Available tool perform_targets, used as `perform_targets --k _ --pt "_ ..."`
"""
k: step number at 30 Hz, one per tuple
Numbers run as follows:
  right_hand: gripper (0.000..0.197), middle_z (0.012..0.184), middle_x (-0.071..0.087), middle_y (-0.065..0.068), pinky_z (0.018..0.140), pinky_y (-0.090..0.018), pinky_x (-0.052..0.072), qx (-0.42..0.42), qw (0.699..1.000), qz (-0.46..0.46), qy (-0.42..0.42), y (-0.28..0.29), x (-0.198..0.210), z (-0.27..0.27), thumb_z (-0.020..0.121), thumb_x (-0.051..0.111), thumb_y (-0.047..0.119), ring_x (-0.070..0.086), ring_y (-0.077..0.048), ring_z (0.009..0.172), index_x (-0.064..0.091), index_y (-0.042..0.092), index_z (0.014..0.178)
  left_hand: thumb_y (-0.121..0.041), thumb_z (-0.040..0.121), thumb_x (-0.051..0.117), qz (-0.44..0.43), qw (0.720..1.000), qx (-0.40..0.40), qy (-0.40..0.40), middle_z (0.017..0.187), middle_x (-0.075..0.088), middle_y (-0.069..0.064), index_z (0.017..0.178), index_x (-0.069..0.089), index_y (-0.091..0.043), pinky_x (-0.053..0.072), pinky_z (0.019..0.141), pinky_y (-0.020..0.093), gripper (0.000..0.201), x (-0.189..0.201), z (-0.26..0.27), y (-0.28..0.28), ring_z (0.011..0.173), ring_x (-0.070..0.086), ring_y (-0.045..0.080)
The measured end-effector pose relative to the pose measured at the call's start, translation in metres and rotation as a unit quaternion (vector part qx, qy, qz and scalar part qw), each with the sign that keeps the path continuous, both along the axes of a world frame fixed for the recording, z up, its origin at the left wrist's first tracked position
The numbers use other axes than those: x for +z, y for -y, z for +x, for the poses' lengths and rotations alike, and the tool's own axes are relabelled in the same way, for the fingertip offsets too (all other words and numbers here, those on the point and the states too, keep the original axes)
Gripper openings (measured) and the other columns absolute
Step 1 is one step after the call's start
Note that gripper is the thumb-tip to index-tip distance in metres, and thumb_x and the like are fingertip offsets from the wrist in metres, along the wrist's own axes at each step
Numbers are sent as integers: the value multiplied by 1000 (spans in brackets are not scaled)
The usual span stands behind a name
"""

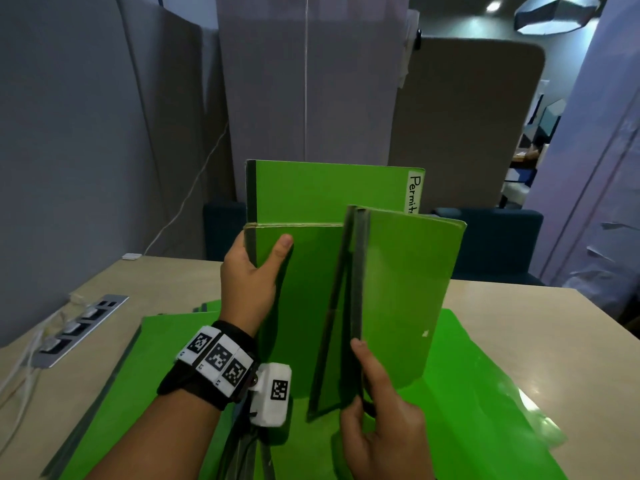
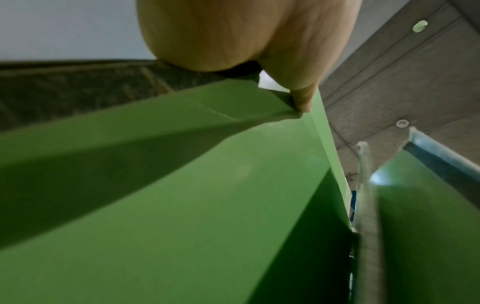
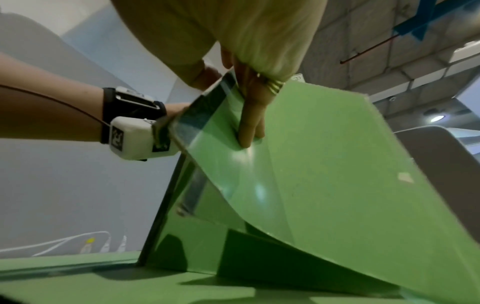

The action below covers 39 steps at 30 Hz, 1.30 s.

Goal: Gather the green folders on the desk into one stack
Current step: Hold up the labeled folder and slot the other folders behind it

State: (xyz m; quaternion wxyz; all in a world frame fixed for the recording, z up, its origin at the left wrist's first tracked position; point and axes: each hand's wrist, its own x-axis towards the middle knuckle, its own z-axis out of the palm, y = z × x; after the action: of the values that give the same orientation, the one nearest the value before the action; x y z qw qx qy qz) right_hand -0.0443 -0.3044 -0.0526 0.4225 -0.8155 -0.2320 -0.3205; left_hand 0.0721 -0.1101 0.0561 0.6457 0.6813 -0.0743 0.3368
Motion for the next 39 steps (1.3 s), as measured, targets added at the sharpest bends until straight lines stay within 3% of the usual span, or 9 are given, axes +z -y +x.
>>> perform_targets --k 4,9,15,18,22,25,29,36,39 --pt "104 78 77 1 60 -21 61 6 999 -26 -40 -17 -2 1 76 69 2 61 -1 48 26 45 160 -34 97 64 -2 1000 -20 12 85 71 -13 93 63 -28 56 80 38 7 -2 -1 2 83 68 10" --pt "104 61 66 8 56 -24 60 13 997 -67 -43 -35 -8 10 71 65 7 55 -6 43 25 42 161 -57 79 64 -5 998 -54 20 83 68 -23 101 60 -27 51 75 21 37 -3 -14 9 77 62 -3" --pt "90 118 73 19 81 -19 57 25 981 -143 -126 -32 -6 12 80 57 30 68 1 84 9 67 147 -28 73 90 82 997 0 -15 102 63 -18 105 51 -41 47 76 4 51 -4 -17 9 94 60 -17" --pt "67 120 66 12 92 -16 46 -49 991 -102 -65 -6 16 26 82 63 35 59 -3 104 41 43 146 -26 75 88 80 996 -13 -24 108 62 -17 109 50 -42 47 82 12 54 -7 -16 6 99 58 -15" --pt "69 136 49 -10 104 -56 47 -213 977 20 0 57 59 71 75 84 15 49 -28 126 49 16 135 -24 79 86 78 996 -18 -33 113 63 -18 119 52 -37 46 83 11 54 -8 -13 4 101 58 -17" --pt "104 157 36 -6 113 -57 41 -208 963 114 -127 96 83 100 68 93 32 42 -30 139 32 24 151 -24 81 85 78 996 -16 -40 115 63 -16 123 52 -33 48 90 21 54 -6 -9 5 105 58 -13" --pt "121 136 65 0 104 -56 52 -9 926 231 -299 92 80 115 43 94 67 65 -22 121 45 26 146 -23 81 84 73 996 -14 -56 123 65 -8 128 54 -27 51 103 43 56 -10 -7 8 117 62 11" --pt "72 117 75 8 85 -34 60 31 929 252 -269 71 62 113 60 86 44 73 -12 105 59 30 126 -21 71 87 16 996 -53 -76 102 72 -8 106 59 -33 61 74 21 46 -9 -16 16 87 70 -8" --pt "57 112 79 0 78 -34 62 67 910 295 -283 79 69 117 70 83 32 75 -23 104 65 19 123 -39 65 83 27 994 -57 -92 102 74 -5 105 60 -32 59 84 31 47 -2 -19 15 90 70 -5"
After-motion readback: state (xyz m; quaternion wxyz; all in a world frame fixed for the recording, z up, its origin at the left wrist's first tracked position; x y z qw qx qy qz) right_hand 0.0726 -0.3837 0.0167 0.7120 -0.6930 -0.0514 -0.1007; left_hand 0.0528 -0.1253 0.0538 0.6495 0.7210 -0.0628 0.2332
